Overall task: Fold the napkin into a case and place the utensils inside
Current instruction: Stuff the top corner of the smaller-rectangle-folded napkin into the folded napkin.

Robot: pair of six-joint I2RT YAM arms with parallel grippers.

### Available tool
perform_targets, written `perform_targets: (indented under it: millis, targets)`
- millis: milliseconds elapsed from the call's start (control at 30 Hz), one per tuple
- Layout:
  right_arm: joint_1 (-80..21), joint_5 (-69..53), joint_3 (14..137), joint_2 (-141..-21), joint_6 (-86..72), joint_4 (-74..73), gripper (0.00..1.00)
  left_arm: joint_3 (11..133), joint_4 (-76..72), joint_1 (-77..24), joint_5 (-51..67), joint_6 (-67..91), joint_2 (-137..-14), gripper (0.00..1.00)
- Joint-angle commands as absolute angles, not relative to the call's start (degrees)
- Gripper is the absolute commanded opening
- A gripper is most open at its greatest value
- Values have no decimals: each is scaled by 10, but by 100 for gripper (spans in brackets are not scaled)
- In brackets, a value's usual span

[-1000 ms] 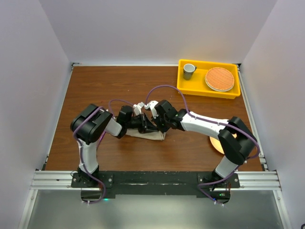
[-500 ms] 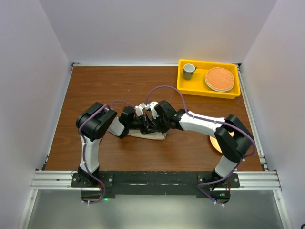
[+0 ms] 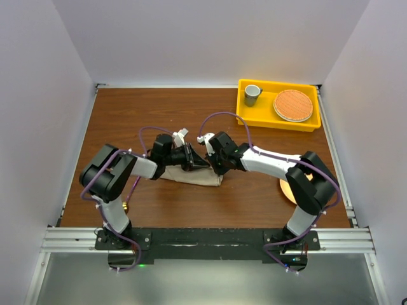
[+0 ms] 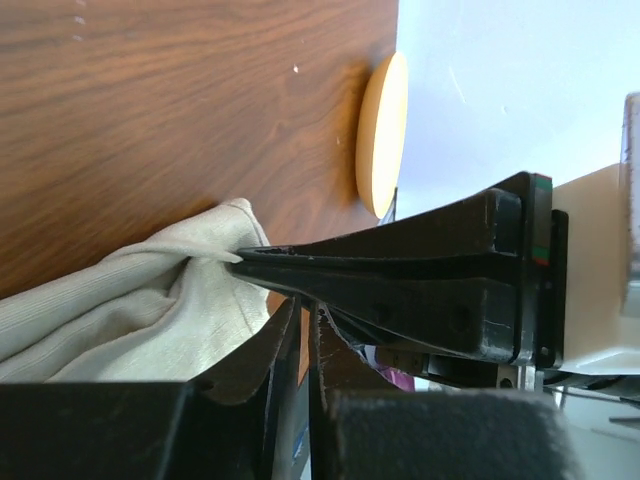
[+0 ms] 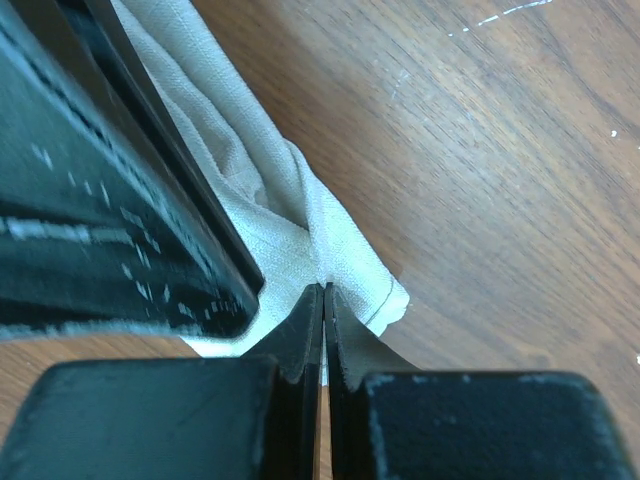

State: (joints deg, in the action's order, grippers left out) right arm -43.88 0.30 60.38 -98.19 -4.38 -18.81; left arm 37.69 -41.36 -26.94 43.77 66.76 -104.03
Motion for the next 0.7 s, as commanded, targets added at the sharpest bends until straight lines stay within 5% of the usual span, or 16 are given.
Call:
perform_targets:
  millis: [0,667]
  targets:
    - [-441,-15,613,-977,-55,-178,0,370,-348,-263,423,620,-1017,13]
    - [-441,-41,635,-1018,-77,-179,0,428,-379,-286,419,609,-1126,6]
